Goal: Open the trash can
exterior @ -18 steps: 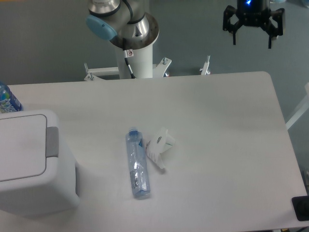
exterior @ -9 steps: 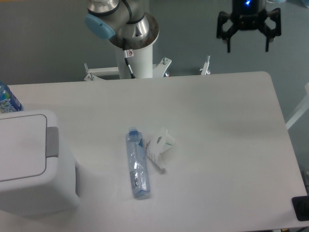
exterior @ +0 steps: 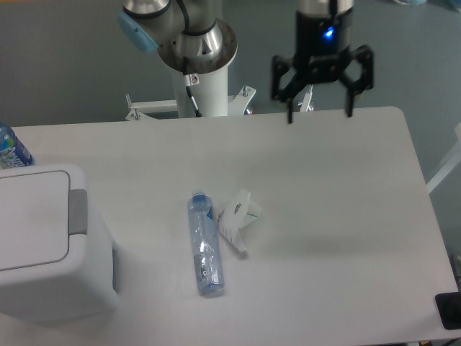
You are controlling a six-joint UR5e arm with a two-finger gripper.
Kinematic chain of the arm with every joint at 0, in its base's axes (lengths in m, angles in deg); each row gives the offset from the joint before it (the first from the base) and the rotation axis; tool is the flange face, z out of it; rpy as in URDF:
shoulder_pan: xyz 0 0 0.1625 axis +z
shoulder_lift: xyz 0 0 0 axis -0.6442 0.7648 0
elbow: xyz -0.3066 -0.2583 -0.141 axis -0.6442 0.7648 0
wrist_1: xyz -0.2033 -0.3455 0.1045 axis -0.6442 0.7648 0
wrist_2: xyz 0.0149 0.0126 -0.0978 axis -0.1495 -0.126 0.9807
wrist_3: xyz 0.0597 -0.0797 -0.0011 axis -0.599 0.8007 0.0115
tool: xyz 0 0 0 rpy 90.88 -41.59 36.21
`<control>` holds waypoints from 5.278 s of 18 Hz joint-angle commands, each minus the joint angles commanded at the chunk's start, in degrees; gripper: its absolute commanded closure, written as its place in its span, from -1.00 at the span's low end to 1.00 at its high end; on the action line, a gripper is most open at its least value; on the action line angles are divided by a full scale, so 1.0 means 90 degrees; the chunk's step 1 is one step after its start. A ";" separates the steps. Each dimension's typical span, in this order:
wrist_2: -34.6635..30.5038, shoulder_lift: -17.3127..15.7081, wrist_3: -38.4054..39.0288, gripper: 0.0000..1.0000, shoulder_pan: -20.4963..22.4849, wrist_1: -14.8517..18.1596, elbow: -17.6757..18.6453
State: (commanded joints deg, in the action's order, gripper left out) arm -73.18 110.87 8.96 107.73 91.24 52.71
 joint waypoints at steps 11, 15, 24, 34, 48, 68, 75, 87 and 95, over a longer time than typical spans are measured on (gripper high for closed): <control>0.0342 0.0781 0.1534 -1.00 -0.1259 -0.0858 -0.0078; 0.0342 0.0977 0.2383 -1.00 -0.1612 -0.1583 -0.0049; 0.0352 0.1045 0.2883 -1.00 -0.2061 -0.1593 -0.0039; 0.0361 0.1075 0.2893 -1.00 -0.2423 -0.1583 0.0068; 0.0361 0.1045 0.2893 -1.00 -0.2589 -0.1593 0.0215; 0.0361 0.1016 0.2873 -1.00 -0.2638 -0.1602 0.0293; 0.0361 0.1026 0.2874 -1.00 -0.2638 -0.1593 0.0332; 0.0361 0.0996 0.2806 -1.00 -0.2589 -0.1602 0.0079; -0.0514 0.0567 0.2397 -1.00 -0.0863 -0.1554 -0.0274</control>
State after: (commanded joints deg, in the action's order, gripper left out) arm -77.80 115.98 30.53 99.97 77.26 50.24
